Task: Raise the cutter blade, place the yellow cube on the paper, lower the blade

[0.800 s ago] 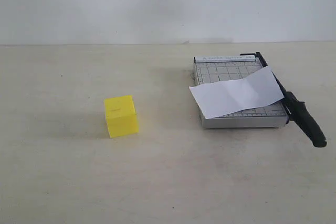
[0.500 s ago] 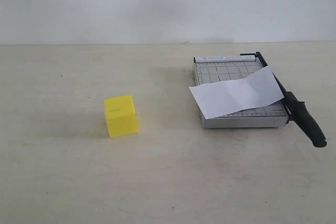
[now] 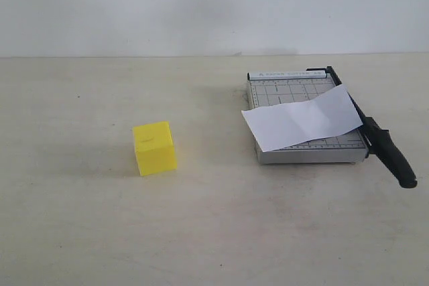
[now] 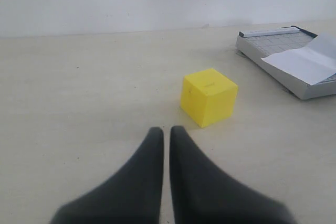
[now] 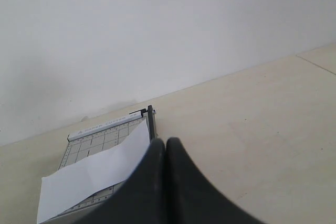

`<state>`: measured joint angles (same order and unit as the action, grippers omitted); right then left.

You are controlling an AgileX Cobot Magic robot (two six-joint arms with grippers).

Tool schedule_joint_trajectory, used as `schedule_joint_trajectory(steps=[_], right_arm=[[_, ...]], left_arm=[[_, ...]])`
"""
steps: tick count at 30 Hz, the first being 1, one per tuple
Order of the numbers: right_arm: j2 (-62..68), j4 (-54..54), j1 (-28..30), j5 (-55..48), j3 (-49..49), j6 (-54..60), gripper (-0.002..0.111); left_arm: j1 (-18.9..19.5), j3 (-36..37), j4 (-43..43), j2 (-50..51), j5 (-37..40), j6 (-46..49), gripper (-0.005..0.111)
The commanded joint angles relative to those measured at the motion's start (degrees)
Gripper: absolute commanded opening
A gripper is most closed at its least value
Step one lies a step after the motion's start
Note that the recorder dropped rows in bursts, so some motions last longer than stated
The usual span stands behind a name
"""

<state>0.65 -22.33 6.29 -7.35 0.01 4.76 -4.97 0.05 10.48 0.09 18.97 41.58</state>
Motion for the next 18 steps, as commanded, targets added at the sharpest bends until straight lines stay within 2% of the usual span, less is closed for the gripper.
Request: schedule_joint_trajectory(steps=[1,18], right_arm=[[-0.2,0.2,-0.2,0.5,0.0,0.1,0.0],[-0.2,0.2,-0.2,1.3,0.0,0.1,0.0]], left_arm=[[-0.2,0.0,0.0,-0.1,-1.0,0.4,0.005],[-0.2,0.0,0.0,-0.1,-1.0,0.4,0.005]])
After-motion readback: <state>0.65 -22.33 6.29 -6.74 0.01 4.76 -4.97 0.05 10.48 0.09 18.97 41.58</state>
